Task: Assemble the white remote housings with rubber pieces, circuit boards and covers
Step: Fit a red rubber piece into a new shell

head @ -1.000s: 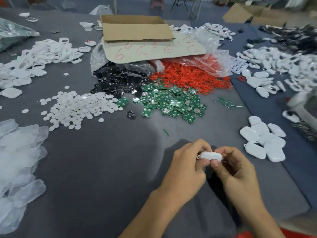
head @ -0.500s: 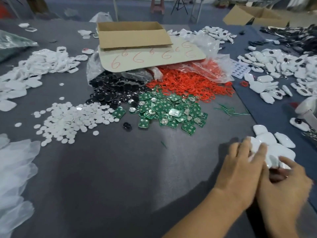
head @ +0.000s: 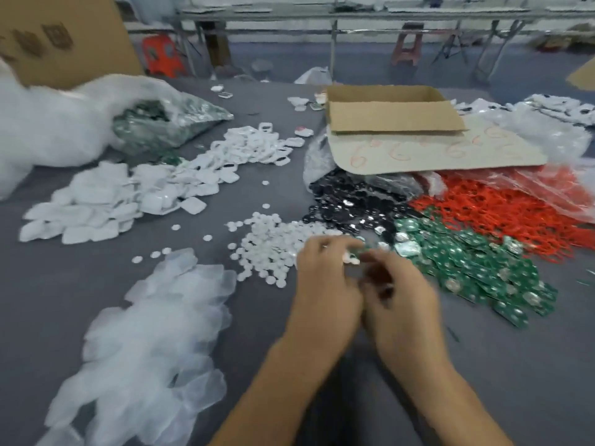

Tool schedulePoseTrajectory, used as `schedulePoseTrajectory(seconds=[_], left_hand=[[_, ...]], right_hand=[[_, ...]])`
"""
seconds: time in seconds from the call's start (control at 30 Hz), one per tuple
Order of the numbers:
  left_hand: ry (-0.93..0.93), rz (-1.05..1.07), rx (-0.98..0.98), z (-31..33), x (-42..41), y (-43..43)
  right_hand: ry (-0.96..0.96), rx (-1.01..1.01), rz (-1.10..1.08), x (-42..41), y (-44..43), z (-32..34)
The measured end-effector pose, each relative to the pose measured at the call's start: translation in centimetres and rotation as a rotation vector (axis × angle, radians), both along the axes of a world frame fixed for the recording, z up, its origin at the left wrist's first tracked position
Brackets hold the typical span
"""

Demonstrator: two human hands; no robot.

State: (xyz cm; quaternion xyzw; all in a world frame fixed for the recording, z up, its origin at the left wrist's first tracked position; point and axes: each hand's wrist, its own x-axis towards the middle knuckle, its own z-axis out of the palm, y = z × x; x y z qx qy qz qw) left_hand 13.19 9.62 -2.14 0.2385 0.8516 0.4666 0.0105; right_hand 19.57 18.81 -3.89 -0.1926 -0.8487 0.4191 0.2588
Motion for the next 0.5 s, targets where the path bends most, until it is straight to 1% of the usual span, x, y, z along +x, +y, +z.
schedulePoseTrajectory(seconds=[0.07, 0.13, 0.2, 0.3, 0.33, 0.4, 0.5], left_hand=[[0.0, 0.125, -0.118, -0.1, -4.9, -2.3], [-0.01, 0.213, -0.223, -0.5, -10.1, -3.6], [-0.022, 0.258, -0.256, -0.7, -15.2, -3.8], [-0.025, 0.26, -0.297, -0.9, -22.3, -2.3], [-0.013, 0.251, -0.329, -1.0, -24.5, -1.6], [0.031, 0.228, -0.385, -1.4, -28.3, -0.2], [0.084, 0.174, -0.474, -2.3, -31.9, 1.6]], right_hand=[[-0.068, 0.029, 0.124, -5.6, -1.8, 0.2], [-0.112, 0.071, 0.186, -11.2, -3.4, 0.2], [-0.159, 0.121, 0.197, -16.8, -4.2, 0.1], [-0.272, 0.14, 0.192, -24.8, -3.2, -0.2], [-0.302, 0.198, 0.177, -27.2, -2.4, -0.6], [-0.376, 0.422, 0.126, -31.4, -0.8, -1.1], [-0.499, 0.765, 0.188, -35.2, 0.8, -1.8]])
